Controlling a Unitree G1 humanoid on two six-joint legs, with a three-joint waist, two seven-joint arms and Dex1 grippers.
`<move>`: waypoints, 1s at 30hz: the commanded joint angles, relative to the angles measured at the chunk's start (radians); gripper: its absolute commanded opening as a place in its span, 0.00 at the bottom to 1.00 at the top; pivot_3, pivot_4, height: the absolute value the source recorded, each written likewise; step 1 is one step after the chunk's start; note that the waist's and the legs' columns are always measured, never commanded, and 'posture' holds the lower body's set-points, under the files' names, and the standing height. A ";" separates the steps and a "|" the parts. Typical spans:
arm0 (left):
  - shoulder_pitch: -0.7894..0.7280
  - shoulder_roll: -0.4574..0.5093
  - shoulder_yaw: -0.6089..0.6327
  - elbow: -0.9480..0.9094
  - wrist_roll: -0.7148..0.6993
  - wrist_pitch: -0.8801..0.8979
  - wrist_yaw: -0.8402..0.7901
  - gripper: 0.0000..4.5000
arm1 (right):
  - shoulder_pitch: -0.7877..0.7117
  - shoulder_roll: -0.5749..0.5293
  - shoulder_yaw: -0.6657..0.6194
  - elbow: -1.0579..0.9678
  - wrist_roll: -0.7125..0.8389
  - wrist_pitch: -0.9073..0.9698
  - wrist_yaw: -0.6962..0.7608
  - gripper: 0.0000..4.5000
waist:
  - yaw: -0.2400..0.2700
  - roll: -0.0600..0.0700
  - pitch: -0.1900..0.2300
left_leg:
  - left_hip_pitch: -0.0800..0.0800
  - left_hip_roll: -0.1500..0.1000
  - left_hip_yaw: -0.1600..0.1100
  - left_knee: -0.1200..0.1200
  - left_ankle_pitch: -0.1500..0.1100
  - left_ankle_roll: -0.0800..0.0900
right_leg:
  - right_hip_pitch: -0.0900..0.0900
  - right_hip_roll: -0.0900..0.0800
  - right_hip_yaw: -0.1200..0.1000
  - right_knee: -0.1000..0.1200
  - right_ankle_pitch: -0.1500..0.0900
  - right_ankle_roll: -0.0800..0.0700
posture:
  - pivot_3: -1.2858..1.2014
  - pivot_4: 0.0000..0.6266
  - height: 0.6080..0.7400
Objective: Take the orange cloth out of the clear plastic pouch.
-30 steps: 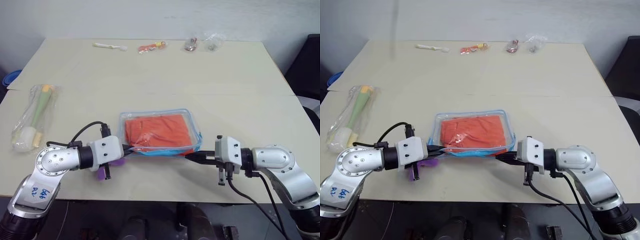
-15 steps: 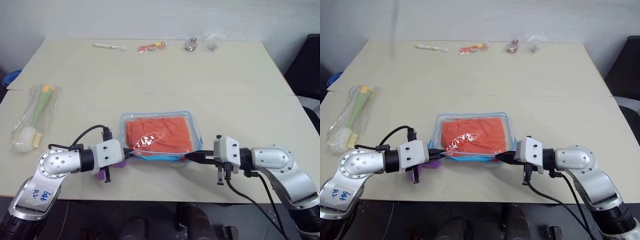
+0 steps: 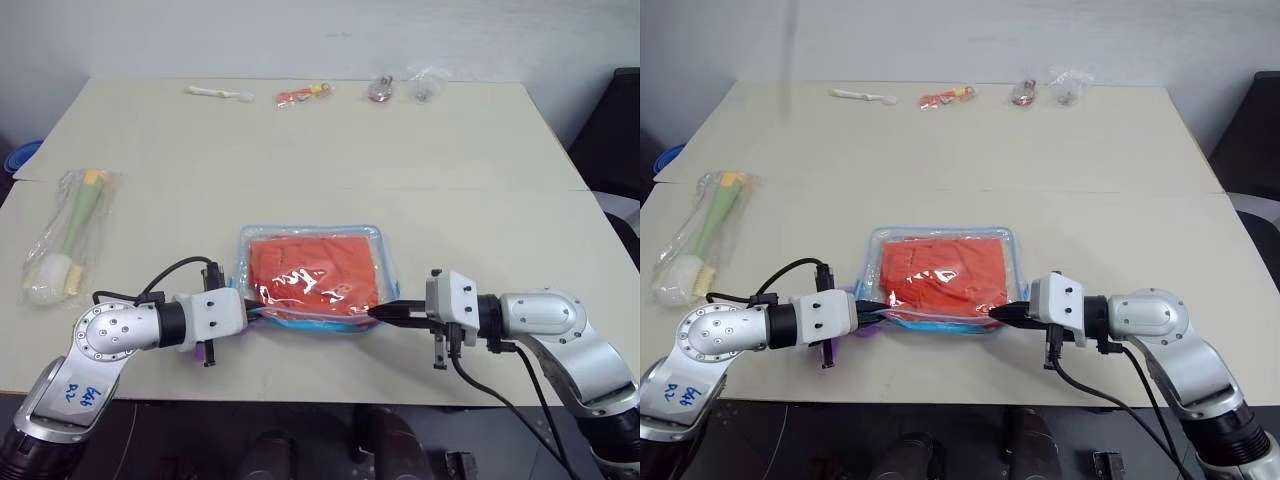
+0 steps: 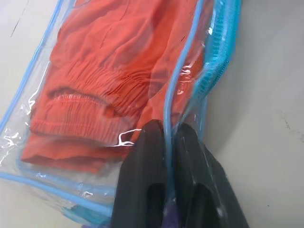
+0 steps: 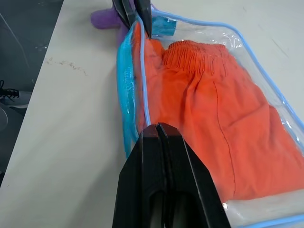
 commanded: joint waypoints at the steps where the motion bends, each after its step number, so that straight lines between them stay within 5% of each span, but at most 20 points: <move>1: -0.002 0.004 0.024 -0.014 -0.019 0.003 0.000 0.39 | -0.011 -0.004 -0.013 -0.030 0.009 -0.002 0.004 0.00 | 0.001 0.000 0.000 | 0.000 0.000 0.000 0.000 0.000 0.000 | 0.000 0.000 0.000 0.000 0.000 0.000 | 0.52 0.24 1.00; 7: 0.010 0.022 0.033 -0.035 -0.020 -0.015 -0.015 0.80 | -0.001 -0.008 -0.019 -0.015 0.003 -0.021 0.013 0.00 | 0.000 0.000 0.000 | 0.000 0.000 0.000 0.000 0.000 0.000 | 0.000 0.000 0.000 0.000 0.000 0.000 | 0.52 0.24 1.00; 23: 0.001 0.043 0.078 -0.017 -0.026 -0.058 -0.025 0.80 | 0.019 -0.014 -0.027 -0.012 0.001 -0.045 0.038 0.00 | 0.000 0.000 0.000 | 0.000 0.000 0.000 0.000 0.000 0.000 | 0.000 0.000 0.000 0.000 0.000 0.000 | 0.52 0.24 1.00; 30: 0.007 0.045 0.079 -0.001 -0.037 -0.082 -0.037 0.38 | 0.020 -0.011 -0.025 -0.021 0.000 -0.040 0.031 0.00 | 0.000 0.000 0.000 | 0.000 0.000 0.000 0.000 0.000 0.000 | 0.000 0.000 0.000 0.000 0.000 0.000 | 0.52 0.24 1.00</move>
